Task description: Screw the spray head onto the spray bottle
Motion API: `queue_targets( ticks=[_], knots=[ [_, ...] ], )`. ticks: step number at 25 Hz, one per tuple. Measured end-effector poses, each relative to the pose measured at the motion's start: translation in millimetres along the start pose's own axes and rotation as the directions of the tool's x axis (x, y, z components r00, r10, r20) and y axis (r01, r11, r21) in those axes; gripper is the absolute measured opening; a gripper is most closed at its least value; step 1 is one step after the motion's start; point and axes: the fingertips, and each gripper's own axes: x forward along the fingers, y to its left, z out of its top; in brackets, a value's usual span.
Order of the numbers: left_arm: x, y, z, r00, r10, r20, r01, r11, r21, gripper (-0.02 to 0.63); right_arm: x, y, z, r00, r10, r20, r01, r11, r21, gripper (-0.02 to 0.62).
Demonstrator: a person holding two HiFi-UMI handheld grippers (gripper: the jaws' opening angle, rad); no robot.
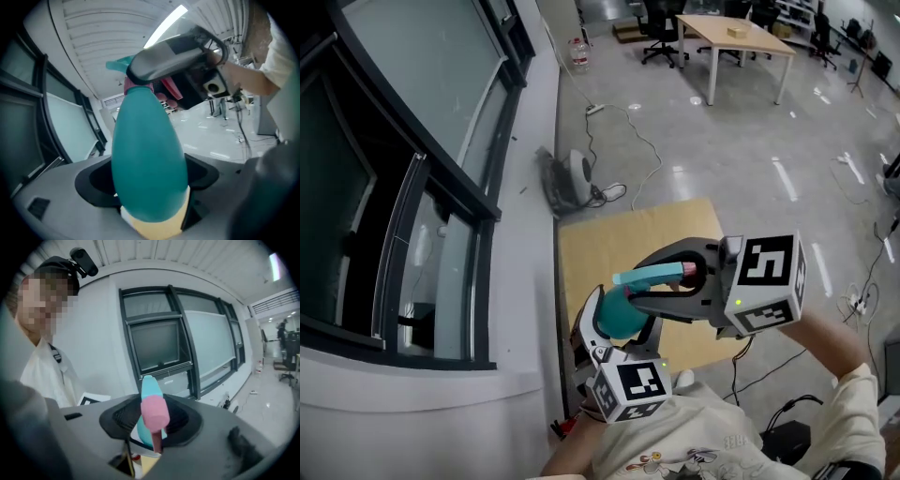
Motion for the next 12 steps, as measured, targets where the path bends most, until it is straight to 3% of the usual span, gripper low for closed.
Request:
queue_targets(
  ticks=[2, 4, 6, 7, 8, 12],
  knots=[
    [5.9, 4.8, -3.2, 0.998, 0.059, -0.002, -0.059, 0.997, -0.046, 0.431, 5.2, -6.2, -1.0, 0.997, -0.079, 0.016, 0.078, 0.997, 0.028, 0.13],
    [9.1, 2.5, -2.7, 0.999, 0.044, 0.014, -0.042, 0.994, -0.105, 0.431, 9.2, -8.2, -2.6, 0.993, -0.119, 0.017, 0.118, 0.992, 0.046, 0.132],
    [10.2, 1.4, 0.8, 0.999, 0.015, 0.042, -0.009, 0.99, -0.143, 0.431, 13.4, -6.6, -3.4, 0.994, -0.111, 0.016, 0.11, 0.992, 0.068, 0.154],
    [10.3, 2.8, 2.0, 0.998, 0.006, 0.055, 0.002, 0.989, -0.149, 0.431, 15.3, -5.6, -3.3, 0.995, -0.1, 0.019, 0.098, 0.992, 0.078, 0.223],
    [10.2, 4.9, 2.8, 0.998, -0.001, 0.065, 0.011, 0.989, -0.149, 0.431, 16.2, -5.0, -2.7, 0.995, -0.092, 0.027, 0.089, 0.992, 0.084, 0.241],
    [9.1, 11.5, 5.9, 0.994, -0.035, 0.107, 0.05, 0.989, -0.141, 0.431, 9.6, -5.0, -0.4, 0.996, -0.076, 0.046, 0.072, 0.995, 0.073, 0.273]
  ],
)
